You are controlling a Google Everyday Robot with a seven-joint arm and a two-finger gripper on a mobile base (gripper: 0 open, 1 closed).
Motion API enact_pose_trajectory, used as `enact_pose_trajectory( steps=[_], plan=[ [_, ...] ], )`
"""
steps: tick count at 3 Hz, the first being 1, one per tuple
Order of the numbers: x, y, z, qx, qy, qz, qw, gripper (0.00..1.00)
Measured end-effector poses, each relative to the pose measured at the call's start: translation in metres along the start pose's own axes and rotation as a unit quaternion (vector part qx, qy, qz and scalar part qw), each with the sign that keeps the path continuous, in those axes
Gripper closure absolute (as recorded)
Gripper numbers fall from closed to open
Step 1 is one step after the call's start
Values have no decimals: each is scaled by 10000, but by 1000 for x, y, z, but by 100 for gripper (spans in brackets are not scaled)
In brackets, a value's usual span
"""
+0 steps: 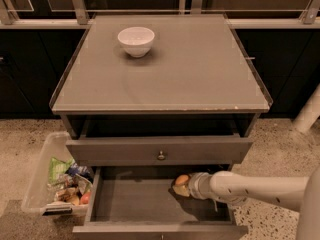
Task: Pick orange from middle drawer and place on counter
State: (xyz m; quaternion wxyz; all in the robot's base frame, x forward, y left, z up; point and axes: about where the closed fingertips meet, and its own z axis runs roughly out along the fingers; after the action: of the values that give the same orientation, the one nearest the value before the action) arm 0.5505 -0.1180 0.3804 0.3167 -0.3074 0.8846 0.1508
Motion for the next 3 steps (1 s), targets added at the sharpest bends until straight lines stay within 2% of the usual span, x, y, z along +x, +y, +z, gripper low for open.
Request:
enact_pose_trajectory(
  steps=[1,2,3],
  plan=[
    [-20,-8,-40,-214,-161,26,9996,100],
    [-37,-22,-90,-366,36,-195,9991,100],
    [-32,-23,-95,-461,166,-233,9985,100]
  ],
)
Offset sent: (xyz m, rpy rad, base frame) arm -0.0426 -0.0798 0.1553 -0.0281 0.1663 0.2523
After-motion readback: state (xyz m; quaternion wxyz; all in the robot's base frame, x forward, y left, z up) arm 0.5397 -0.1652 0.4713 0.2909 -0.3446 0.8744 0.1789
